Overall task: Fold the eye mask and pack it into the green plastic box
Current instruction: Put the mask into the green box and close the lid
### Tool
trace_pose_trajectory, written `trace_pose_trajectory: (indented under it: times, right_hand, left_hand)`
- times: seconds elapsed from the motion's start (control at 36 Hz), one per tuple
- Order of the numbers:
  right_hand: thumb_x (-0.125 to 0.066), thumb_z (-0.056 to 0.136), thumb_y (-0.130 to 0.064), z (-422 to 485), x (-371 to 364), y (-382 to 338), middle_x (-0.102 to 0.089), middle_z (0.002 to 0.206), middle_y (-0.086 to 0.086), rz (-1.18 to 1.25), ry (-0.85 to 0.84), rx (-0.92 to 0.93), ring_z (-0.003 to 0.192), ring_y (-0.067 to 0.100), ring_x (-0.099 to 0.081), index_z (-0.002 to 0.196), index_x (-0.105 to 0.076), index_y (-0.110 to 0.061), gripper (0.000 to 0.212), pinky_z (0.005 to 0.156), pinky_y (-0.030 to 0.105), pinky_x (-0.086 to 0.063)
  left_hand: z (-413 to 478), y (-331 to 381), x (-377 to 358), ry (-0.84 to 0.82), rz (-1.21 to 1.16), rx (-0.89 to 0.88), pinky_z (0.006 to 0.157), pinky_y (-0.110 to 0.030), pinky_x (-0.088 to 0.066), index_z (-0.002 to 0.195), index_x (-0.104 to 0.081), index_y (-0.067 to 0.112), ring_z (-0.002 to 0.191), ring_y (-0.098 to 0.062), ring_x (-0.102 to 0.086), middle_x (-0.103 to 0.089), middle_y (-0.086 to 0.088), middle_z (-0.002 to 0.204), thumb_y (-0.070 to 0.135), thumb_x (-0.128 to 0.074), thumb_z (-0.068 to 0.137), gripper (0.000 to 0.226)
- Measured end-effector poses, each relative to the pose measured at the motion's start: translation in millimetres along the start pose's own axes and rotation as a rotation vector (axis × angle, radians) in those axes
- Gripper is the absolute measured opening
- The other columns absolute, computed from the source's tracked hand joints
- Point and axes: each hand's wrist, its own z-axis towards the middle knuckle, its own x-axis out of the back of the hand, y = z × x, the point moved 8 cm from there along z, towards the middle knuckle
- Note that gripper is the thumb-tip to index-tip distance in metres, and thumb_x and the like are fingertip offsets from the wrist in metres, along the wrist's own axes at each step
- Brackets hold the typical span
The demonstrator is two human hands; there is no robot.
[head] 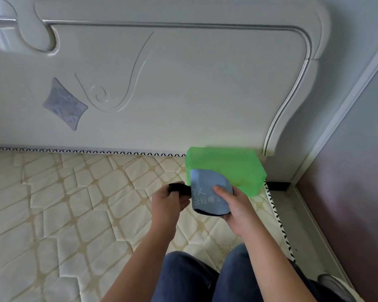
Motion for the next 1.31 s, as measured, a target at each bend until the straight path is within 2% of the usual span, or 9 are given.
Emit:
trace_pose_trajectory:
  times: [0.25, 0.33, 0.44, 0.56, 0.69, 0.83, 0.97, 1.17, 1.31]
  right_hand:
    - [-0.066, 0.081, -0.014, -1.1, 8.5, -6.4, -0.066, 0.09, 0.006, -0.227, 0.11, 0.121, 0.078, 0.022, -0.063, 0.088, -0.06, -0.023, 0.013, 0.066, 0.033, -0.05]
    - [-0.066, 0.081, -0.016, -5.3, 9.9, -9.8, -0.065, 0.086, 0.002, -0.276, 0.168, 0.169, 0.075, 0.02, -0.061, 0.084, -0.059, -0.025, 0.012, 0.065, 0.032, -0.049]
    - [-0.065, 0.081, -0.015, -9.3, 8.6, -7.4, -0.067, 0.093, 0.006, -0.226, 0.169, 0.146, 0.08, 0.021, -0.062, 0.09, -0.061, -0.021, 0.012, 0.068, 0.034, -0.05]
    - [-0.065, 0.083, -0.015, -12.6, 7.7, -10.7, -0.068, 0.102, 0.015, -0.125, 0.138, 0.127, 0.092, 0.031, -0.065, 0.102, -0.062, -0.011, 0.02, 0.078, 0.043, -0.051]
    - [-0.061, 0.085, -0.013, -16.0, 8.3, -10.7, -0.068, 0.102, 0.012, -0.029, 0.1, 0.088, 0.09, 0.025, -0.065, 0.1, -0.061, -0.015, 0.014, 0.073, 0.034, -0.053]
    - [-0.065, 0.083, -0.018, -17.9, 4.4, -5.8, -0.073, 0.097, 0.007, 0.066, 0.038, 0.029, 0.086, 0.019, -0.071, 0.103, -0.062, -0.012, 0.021, 0.064, 0.024, -0.056]
    - [-0.07, 0.076, -0.017, -17.2, 0.0, 1.0, -0.07, 0.107, 0.014, 0.161, -0.077, -0.021, 0.099, 0.027, -0.068, 0.112, -0.061, -0.005, 0.039, 0.084, 0.032, -0.053]
    - [-0.064, 0.081, -0.009, -3.2, 24.0, 11.1, -0.069, 0.099, 0.017, 0.166, 0.089, -0.044, 0.082, 0.028, -0.068, 0.104, -0.06, -0.003, 0.024, 0.06, 0.027, -0.058]
    - [-0.065, 0.082, -0.01, 16.1, 39.5, 13.9, -0.065, 0.091, 0.015, 0.06, 0.199, -0.021, 0.076, 0.026, -0.063, 0.1, -0.059, -0.005, 0.02, 0.064, 0.037, -0.053]
  left_hand:
    - [-11.1, 19.4, -23.5, 0.021, 0.575, -0.266, 0.049, -0.02, -0.032, 0.062, -0.049, 0.0, 0.054, -0.018, -0.038, -0.047, -0.009, 0.059, -0.003, -0.037, 0.085, 0.026]
    - [-16.6, 17.6, -43.2, -0.014, 0.779, -0.303, 0.042, -0.017, -0.025, 0.082, -0.053, 0.005, 0.051, -0.01, -0.039, -0.044, 0.0, 0.061, 0.008, -0.034, 0.095, 0.023]
    - [-27.9, 10.9, -66.0, -0.083, 0.977, -0.299, 0.06, -0.024, -0.038, 0.122, -0.043, 0.0, 0.089, -0.026, -0.061, -0.058, -0.014, 0.112, 0.014, -0.034, 0.097, 0.029]
    - [-34.7, 2.0, -78.7, -0.138, 1.216, -0.331, 0.086, -0.034, -0.045, 0.14, -0.024, 0.001, 0.121, -0.032, -0.049, -0.023, -0.019, 0.15, 0.025, -0.023, 0.101, 0.046]
    - [-41.0, -15.2, -83.7, -0.214, 1.418, -0.332, 0.115, -0.038, -0.021, 0.146, 0.008, 0.001, 0.145, -0.03, -0.006, 0.009, -0.021, 0.156, 0.026, -0.018, 0.101, 0.057]
    - [-48.4, -24.3, -90.3, -0.227, 1.586, -0.408, 0.115, -0.05, -0.005, 0.141, 0.02, -0.002, 0.141, -0.035, 0.022, 0.024, -0.021, 0.152, 0.025, -0.024, 0.098, 0.067]
    - [-50.9, -28.4, -96.7, -0.32, 1.51, -0.438, 0.116, -0.05, -0.001, 0.145, 0.014, 0.005, 0.138, -0.03, 0.028, 0.025, -0.016, 0.153, 0.023, -0.022, 0.098, 0.062]
    - [-44.2, -18.9, -95.4, -0.478, 0.981, -0.427, 0.118, -0.032, -0.006, 0.143, -0.029, 0.005, 0.146, -0.017, 0.005, -0.003, -0.005, 0.159, 0.005, -0.03, 0.095, 0.048]
    - [-11.2, -5.2, -74.6, -0.285, 0.587, -0.344, 0.074, 0.004, -0.037, 0.099, -0.067, 0.02, 0.103, -0.001, -0.053, -0.055, 0.016, 0.116, -0.003, -0.042, 0.087, 0.036]
